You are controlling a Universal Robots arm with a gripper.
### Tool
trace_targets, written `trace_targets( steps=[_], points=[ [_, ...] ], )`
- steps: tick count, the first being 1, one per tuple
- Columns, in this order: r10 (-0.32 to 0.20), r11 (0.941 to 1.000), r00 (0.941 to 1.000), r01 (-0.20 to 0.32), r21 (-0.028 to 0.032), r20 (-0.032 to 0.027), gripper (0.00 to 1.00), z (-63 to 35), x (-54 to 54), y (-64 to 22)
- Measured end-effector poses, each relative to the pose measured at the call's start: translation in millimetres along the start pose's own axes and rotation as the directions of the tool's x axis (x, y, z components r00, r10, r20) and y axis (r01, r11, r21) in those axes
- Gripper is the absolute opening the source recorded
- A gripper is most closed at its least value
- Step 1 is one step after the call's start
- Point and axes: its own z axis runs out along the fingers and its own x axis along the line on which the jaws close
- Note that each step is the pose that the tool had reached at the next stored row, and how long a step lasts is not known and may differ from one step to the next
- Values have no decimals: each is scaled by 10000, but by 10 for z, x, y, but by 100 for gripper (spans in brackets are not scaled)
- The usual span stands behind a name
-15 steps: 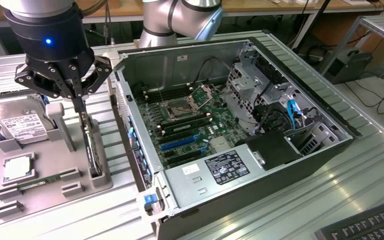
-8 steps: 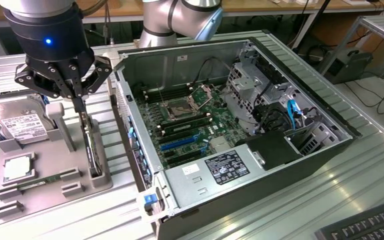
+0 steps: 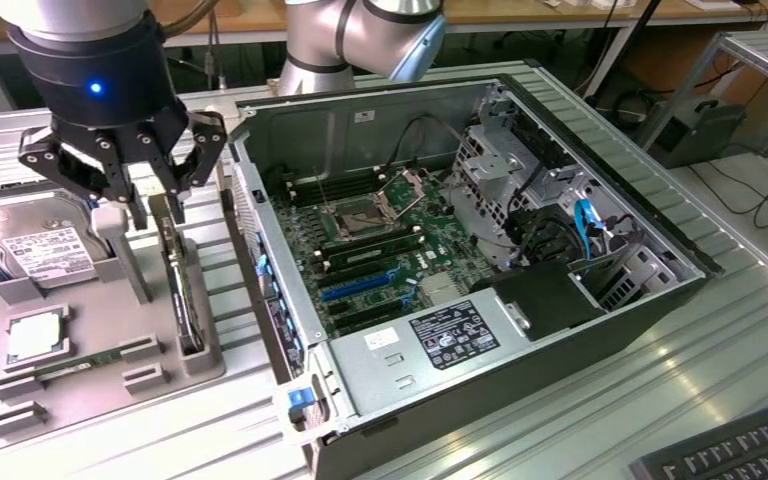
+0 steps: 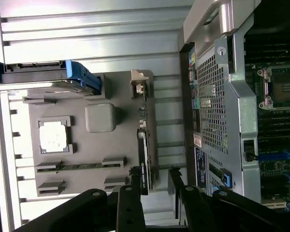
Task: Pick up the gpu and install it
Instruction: 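Pick up the gpu and move the gpu toward the slot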
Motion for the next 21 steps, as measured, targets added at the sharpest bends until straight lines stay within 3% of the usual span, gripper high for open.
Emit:
trace_targets(
  steps=[1,9,21],
  points=[
    [-1,10000,10000,1,0,0,36,26,33,-4],
    [50,10000,10000,-50,0,2,36,234,82,-38],
    [615,9981,9981,-615,16,20,36,484,81,-81]
  ],
)
